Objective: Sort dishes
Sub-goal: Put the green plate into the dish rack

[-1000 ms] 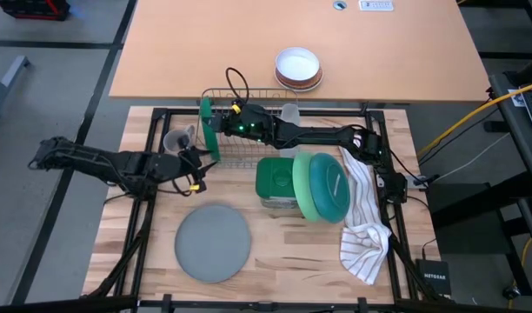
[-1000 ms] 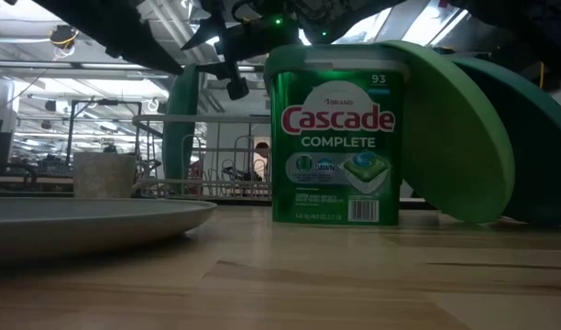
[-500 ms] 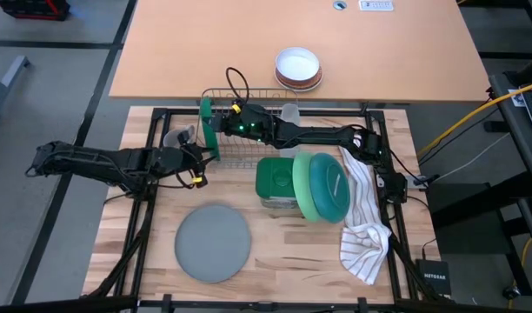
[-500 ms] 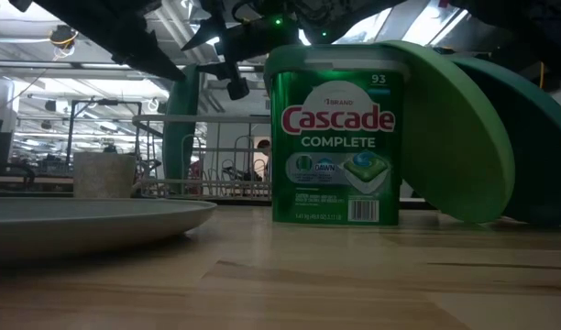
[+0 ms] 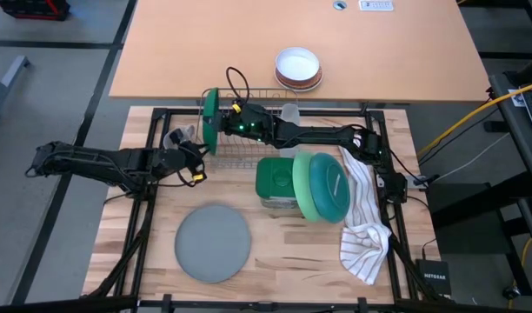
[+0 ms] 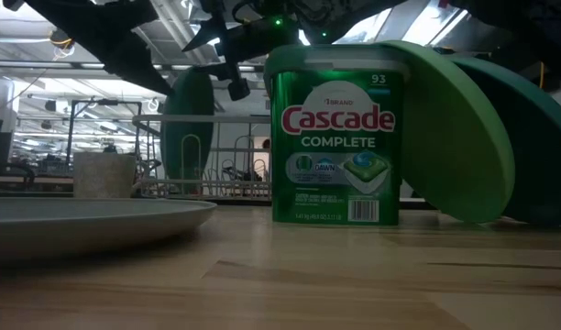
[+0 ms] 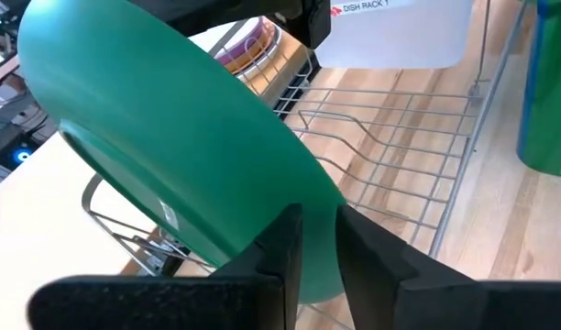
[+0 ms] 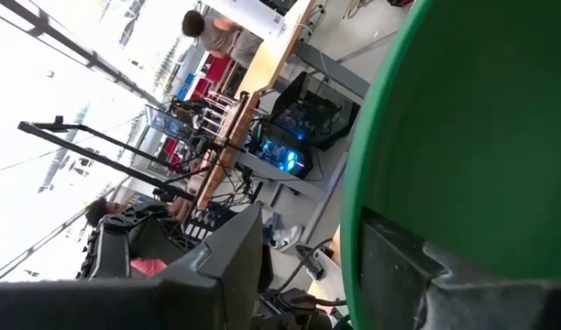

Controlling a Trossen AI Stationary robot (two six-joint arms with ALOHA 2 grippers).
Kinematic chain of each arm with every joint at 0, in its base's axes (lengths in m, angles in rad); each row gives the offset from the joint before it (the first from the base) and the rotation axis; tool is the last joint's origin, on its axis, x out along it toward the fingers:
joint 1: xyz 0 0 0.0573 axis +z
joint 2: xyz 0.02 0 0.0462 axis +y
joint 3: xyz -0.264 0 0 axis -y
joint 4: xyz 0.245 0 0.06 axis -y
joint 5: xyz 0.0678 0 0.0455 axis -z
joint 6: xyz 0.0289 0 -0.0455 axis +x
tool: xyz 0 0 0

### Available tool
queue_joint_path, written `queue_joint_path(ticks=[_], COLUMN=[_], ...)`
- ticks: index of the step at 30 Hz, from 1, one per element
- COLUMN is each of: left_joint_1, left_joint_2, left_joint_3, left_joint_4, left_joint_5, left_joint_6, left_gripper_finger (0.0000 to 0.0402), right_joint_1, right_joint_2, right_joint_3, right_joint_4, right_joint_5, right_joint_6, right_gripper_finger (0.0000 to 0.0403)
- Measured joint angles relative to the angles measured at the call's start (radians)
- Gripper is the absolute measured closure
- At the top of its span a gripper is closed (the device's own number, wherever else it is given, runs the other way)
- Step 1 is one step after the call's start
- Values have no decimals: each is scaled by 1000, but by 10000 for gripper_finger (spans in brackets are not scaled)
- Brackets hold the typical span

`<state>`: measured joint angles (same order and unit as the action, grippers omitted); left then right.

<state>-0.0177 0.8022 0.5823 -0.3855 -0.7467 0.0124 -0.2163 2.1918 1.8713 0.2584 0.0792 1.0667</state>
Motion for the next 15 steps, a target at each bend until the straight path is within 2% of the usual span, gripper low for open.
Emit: queue_joint_path(ticks=[8, 15], left_joint_1=[-1, -1], left_joint_2=[0, 0], left_joint_3=[0, 0], left_joint_4=[-2, -99], left_joint_5=[0, 0], left_joint_6=[-67, -263], left_gripper_finger=[348, 348], right_joint_1=[1, 1], right_joint_2=[0, 0], right_joint_3=[0, 0], right_joint_4=[1, 1], right_joint_5=[20, 33], right_joint_6=[-32, -51], right_gripper_finger=[240, 240])
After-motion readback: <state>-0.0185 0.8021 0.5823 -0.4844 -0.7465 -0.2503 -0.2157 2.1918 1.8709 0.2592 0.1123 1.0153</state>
